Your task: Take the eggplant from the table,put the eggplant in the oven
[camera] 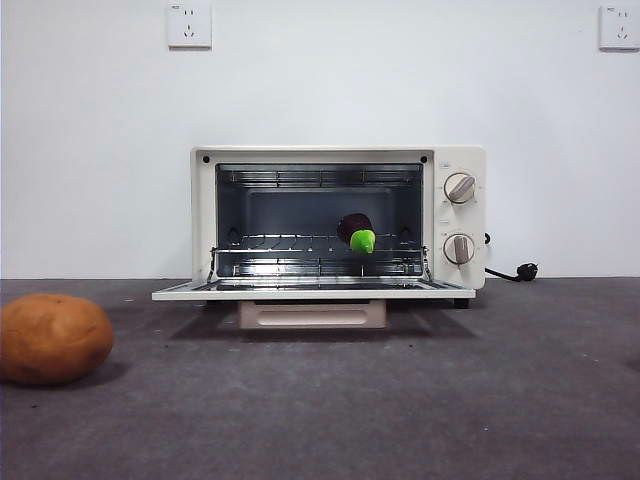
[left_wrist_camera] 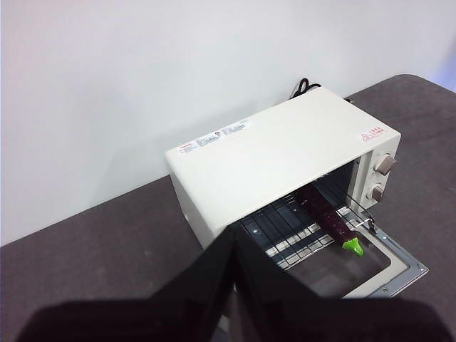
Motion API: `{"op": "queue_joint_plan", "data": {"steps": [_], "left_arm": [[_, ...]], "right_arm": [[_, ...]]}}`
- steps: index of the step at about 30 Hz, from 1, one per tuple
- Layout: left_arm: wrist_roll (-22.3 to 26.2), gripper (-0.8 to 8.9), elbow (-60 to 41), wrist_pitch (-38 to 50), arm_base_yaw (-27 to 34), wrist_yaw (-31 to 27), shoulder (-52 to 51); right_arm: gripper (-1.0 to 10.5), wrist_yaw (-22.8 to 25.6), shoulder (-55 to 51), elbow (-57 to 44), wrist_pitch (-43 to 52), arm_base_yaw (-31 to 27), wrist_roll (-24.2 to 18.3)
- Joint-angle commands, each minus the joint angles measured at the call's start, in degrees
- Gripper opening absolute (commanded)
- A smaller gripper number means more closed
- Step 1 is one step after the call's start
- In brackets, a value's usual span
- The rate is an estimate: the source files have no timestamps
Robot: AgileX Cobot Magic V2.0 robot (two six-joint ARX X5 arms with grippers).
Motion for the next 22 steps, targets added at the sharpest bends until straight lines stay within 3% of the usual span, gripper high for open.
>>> {"op": "queue_joint_plan", "data": {"steps": [1, 7, 14, 22], "left_arm": [[0.20, -0.06, -0.50, 0.55, -0.13, 0.04, 0.00], [0.20, -0.06, -0.50, 1.05, -0.13, 0.04, 0.00], [0.24, -0.06, -0.50, 1.95, -0.13, 0.04, 0.35], [0.66, -0.06, -0.50, 2.23, -0.11, 0.04, 3.69]], "right_arm": [[3.1, 0.92, -0.83, 3.89, -1.16, 0.09, -0.42], [3.0, 3.43, -2.86, 3.78, -1.22, 0.07, -0.85], [-0.1, 6.14, -4.39, 3.61, -1.31, 0.07, -3.67], [-0.1, 5.99, -8.07, -0.63, -1.36, 0.09, -3.89]]}}
